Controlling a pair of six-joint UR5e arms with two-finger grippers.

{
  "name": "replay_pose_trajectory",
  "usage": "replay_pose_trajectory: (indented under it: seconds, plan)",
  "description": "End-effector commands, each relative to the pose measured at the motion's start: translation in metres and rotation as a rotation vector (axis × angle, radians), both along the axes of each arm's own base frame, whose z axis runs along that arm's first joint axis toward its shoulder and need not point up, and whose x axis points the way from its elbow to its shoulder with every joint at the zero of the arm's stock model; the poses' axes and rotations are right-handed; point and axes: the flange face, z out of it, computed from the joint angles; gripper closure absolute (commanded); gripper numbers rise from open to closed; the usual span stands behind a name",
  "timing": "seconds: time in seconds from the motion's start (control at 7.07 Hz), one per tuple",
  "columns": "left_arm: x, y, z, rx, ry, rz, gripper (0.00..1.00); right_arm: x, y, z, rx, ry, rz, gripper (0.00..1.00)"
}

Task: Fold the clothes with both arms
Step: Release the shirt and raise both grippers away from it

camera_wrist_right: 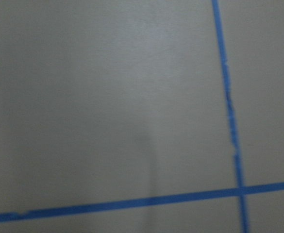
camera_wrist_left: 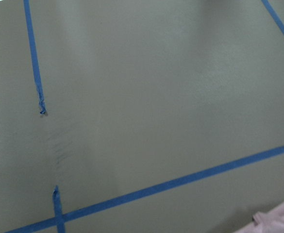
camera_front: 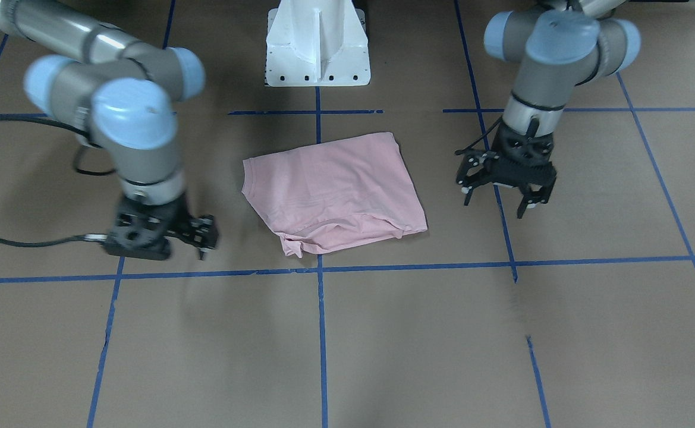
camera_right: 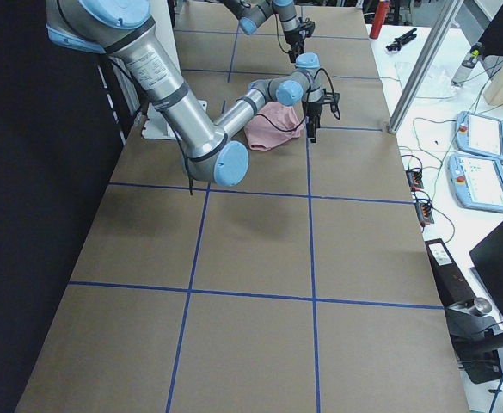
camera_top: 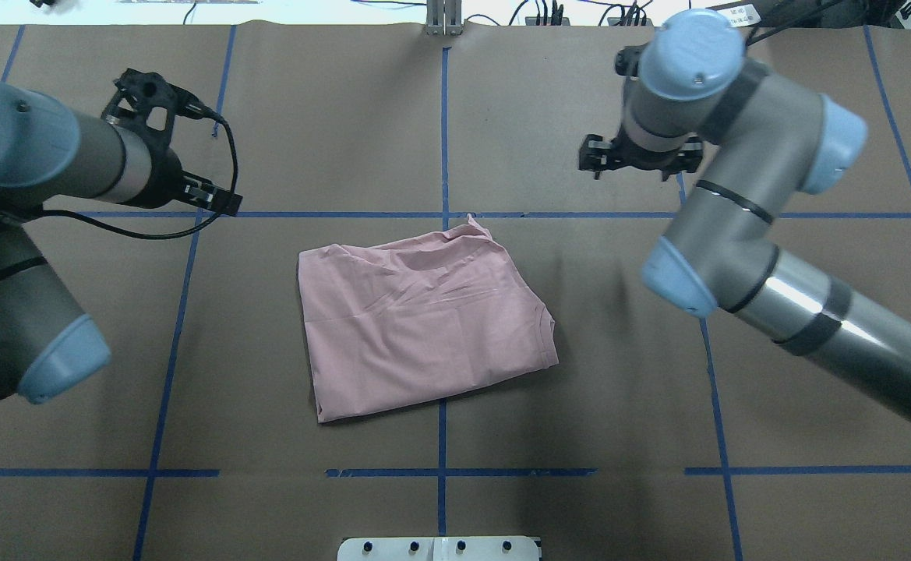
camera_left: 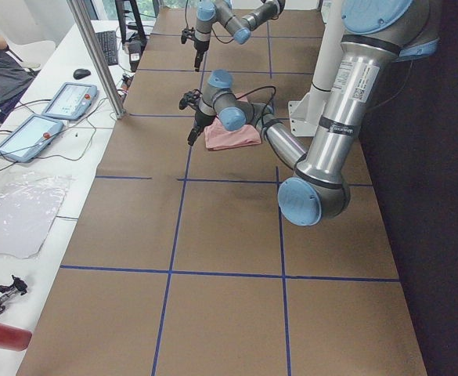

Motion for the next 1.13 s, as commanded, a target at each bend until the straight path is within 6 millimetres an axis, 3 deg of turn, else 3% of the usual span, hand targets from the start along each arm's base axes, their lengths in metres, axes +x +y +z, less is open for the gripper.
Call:
replay_pose_trajectory:
  seconds: [0.0,0.14,0.28,0.42,0.57,0.71,0.85,0.99]
  plan:
    - [-0.100,-0.014,0.056,0.084,-0.150,0.078,0.00,0.165,0.024,0.109,0.068,0.104,-0.212,0.00]
    - [-0.161,-0.034,0.068,0.150,-0.226,0.103,0.00,0.241,0.034,0.163,0.050,0.110,-0.275,0.00]
    - [-0.220,-0.034,0.097,0.086,-0.178,0.108,0.00,0.304,0.055,0.215,0.012,0.099,-0.309,0.00]
    - [-0.256,-0.029,0.141,-0.009,-0.155,0.081,0.00,0.340,0.080,0.261,-0.079,0.103,-0.267,0.00]
    - [-0.260,-0.025,0.197,-0.110,-0.178,0.084,0.00,0.358,0.088,0.284,-0.129,0.090,-0.237,0.00]
    - [-0.308,-0.031,0.225,-0.167,-0.174,0.003,0.00,0.377,0.109,0.306,-0.147,0.029,-0.257,0.00]
    - [-0.331,-0.020,0.245,-0.226,-0.111,-0.009,0.00,0.394,0.137,0.330,-0.156,-0.003,-0.290,0.00]
    - [-0.349,0.016,0.278,-0.291,0.050,0.053,0.00,0.413,0.157,0.338,-0.176,-0.076,-0.244,0.00]
